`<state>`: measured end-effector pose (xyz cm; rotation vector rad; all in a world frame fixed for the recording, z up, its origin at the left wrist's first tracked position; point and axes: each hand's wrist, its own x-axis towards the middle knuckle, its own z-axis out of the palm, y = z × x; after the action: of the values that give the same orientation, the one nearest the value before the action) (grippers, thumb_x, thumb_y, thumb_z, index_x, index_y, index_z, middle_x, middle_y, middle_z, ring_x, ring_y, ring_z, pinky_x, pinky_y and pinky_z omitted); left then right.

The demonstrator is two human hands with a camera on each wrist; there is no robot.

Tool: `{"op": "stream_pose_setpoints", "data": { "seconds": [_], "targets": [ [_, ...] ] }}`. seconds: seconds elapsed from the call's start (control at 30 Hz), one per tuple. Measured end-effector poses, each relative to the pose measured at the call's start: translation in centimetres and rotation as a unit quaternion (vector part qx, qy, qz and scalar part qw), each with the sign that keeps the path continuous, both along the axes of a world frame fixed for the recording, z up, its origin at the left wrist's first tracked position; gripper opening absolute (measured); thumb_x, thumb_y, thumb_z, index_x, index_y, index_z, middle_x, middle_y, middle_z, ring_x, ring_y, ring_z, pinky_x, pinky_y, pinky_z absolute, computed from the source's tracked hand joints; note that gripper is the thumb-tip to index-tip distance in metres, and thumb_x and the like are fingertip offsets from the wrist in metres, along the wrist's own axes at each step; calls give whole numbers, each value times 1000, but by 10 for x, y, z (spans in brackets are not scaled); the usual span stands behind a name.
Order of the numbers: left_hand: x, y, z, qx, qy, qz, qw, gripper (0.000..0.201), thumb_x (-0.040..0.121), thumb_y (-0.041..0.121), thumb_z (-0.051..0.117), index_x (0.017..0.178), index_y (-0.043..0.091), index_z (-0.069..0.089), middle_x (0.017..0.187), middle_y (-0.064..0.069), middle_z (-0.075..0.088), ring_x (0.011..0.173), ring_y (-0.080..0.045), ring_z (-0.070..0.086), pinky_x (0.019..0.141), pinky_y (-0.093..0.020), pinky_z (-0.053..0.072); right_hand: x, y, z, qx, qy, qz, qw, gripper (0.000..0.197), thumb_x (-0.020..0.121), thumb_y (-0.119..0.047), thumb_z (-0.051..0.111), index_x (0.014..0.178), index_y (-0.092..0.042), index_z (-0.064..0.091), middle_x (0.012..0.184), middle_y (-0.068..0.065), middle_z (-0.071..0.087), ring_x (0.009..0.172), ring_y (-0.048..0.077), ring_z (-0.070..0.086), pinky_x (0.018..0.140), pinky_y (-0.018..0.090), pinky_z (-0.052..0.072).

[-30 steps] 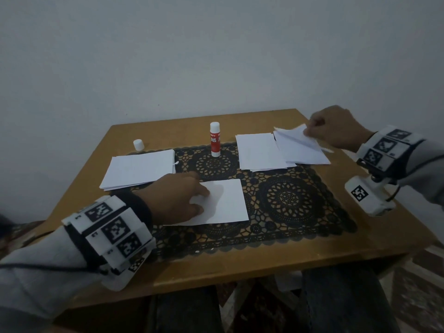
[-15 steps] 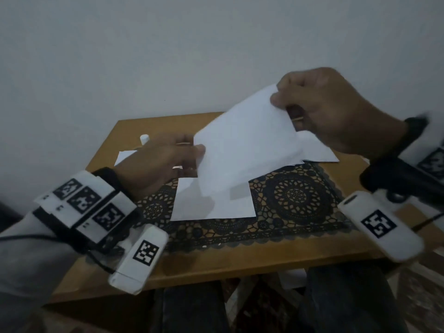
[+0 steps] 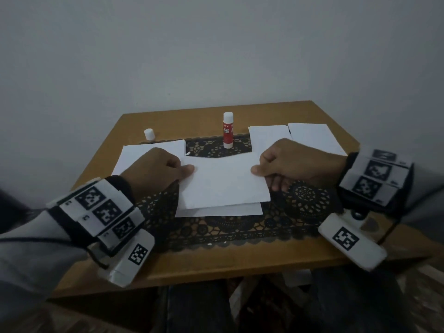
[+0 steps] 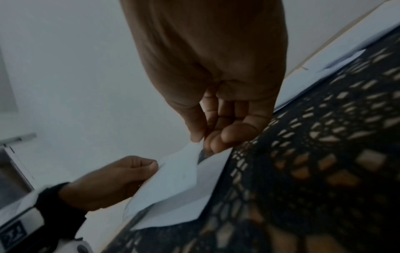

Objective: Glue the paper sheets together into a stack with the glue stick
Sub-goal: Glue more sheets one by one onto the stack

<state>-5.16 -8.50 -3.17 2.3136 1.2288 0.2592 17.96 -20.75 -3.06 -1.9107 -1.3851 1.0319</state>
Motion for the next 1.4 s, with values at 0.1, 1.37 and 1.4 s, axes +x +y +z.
{"op": "stream_pose_setpoints", "data": {
  "seconds": [0.1, 1.37, 1.4],
  "targets": [
    [0, 6, -5, -14, 49, -8, 999, 47, 92, 38, 56, 55, 10, 47, 55, -3, 45, 54, -15, 40, 55, -26, 30, -1, 6, -9, -9, -40, 18, 999, 28, 89, -21, 69, 66, -6, 61, 63, 5, 68, 52, 11, 62, 49, 21, 47],
    [15, 10, -7, -11, 165, -28, 986, 30, 87, 29, 66, 70, 6, 59, 72, -6, 58, 63, -15, 47, 55, -22, 33, -11, 15, -26, -6, -245, 77, 966, 36, 84, -31, 72, 62, -6, 59, 59, 0, 64, 47, 3, 51, 55, 17, 37],
    [16, 8, -7, 9, 171, -29, 985, 27, 87, 31, 67, 84, 4, 62, 82, -9, 61, 70, -16, 49, 57, -23, 35, -12, 15, -26, -12, -260, 80, 962, 37, 85, -33, 72, 62, -8, 58, 60, 1, 65, 49, 4, 52, 55, 17, 37]
  ]
}}
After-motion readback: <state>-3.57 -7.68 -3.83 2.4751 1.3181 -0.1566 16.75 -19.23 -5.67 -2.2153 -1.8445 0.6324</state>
